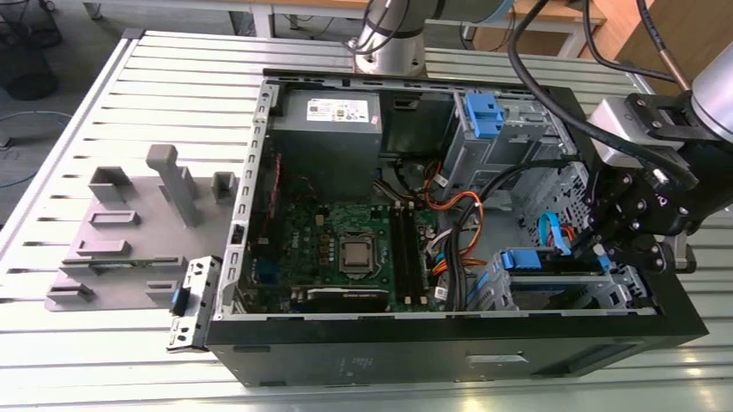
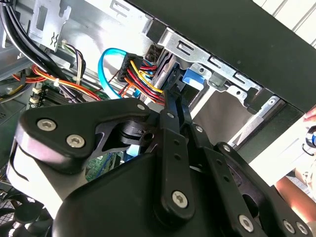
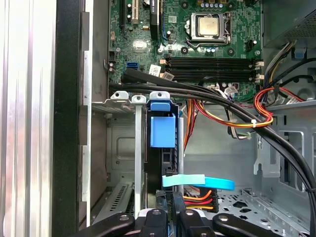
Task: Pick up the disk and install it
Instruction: 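Insert the second disk wire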
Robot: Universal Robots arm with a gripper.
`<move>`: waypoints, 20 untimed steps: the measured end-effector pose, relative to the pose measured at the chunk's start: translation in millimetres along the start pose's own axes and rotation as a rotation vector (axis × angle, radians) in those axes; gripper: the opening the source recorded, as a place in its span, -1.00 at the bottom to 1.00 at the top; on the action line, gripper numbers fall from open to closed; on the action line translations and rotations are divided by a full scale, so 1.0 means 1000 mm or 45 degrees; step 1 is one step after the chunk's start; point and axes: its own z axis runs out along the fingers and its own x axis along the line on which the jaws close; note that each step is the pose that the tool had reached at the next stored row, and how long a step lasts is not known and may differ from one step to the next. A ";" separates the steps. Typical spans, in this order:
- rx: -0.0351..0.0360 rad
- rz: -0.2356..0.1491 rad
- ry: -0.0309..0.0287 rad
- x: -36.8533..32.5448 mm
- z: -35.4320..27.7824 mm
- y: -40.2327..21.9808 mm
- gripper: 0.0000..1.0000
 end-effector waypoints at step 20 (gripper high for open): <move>0.0001 0.000 0.0000 0.0001 0.0051 -0.0002 -0.68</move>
